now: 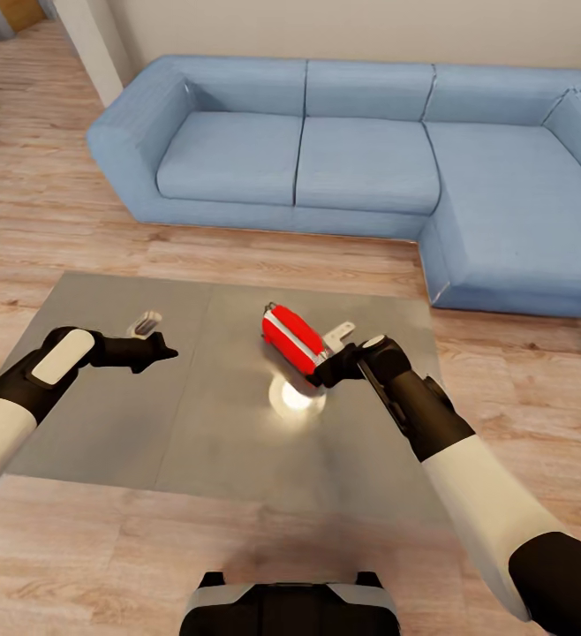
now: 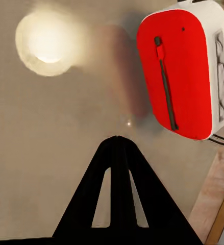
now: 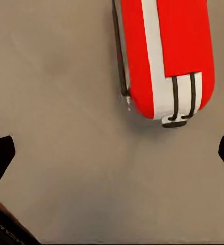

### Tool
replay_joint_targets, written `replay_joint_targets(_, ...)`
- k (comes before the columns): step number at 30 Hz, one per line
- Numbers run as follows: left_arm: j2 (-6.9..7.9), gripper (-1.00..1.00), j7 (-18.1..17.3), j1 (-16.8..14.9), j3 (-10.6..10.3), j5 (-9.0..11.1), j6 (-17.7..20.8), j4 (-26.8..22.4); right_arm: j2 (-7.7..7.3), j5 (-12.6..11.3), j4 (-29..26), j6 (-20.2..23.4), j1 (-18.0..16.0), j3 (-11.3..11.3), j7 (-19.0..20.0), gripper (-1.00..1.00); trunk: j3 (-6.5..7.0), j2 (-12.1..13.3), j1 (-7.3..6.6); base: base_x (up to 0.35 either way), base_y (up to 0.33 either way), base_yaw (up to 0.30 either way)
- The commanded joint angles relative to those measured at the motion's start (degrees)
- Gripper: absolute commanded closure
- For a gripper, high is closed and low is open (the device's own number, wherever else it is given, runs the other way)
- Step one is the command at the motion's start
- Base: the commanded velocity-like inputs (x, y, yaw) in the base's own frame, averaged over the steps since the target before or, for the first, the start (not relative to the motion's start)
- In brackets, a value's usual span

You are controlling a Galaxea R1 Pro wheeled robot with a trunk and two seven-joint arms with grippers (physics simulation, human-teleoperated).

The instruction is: Turn on the radio receiver that's on the table in the living room.

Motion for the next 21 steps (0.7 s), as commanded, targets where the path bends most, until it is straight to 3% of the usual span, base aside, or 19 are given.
replay_joint_targets(1, 0.0, 1.0, 0.0, 0.0, 0.0, -0.01, 0.0, -0.01, -0.01, -0.01, 0.0, 0.02, 0.0, 0.0, -0.02, -1.0, 0.03, 0.0, 0.0, -0.346, 0.0, 0.004)
replay_joint_targets(15, 0.0, 1.0, 0.0, 0.0, -0.01, -0.01, -0.15, 0.46, -0.32, -0.09, 0.08, -0.1, 0.0, 0.0, -0.11, -1.0, 1.15, 0.0, 0.0, -0.338, 0.0, 0.091)
replay_joint_targets(21, 0.0, 1.0, 0.0, 0.02, -0.01, -0.01, -0.3, 0.84, -0.82, -0.11, 0.02, -0.28, 0.0, 0.0, -0.07, -1.0, 1.64, 0.0, 0.0, -0.105, 0.0, 0.122)
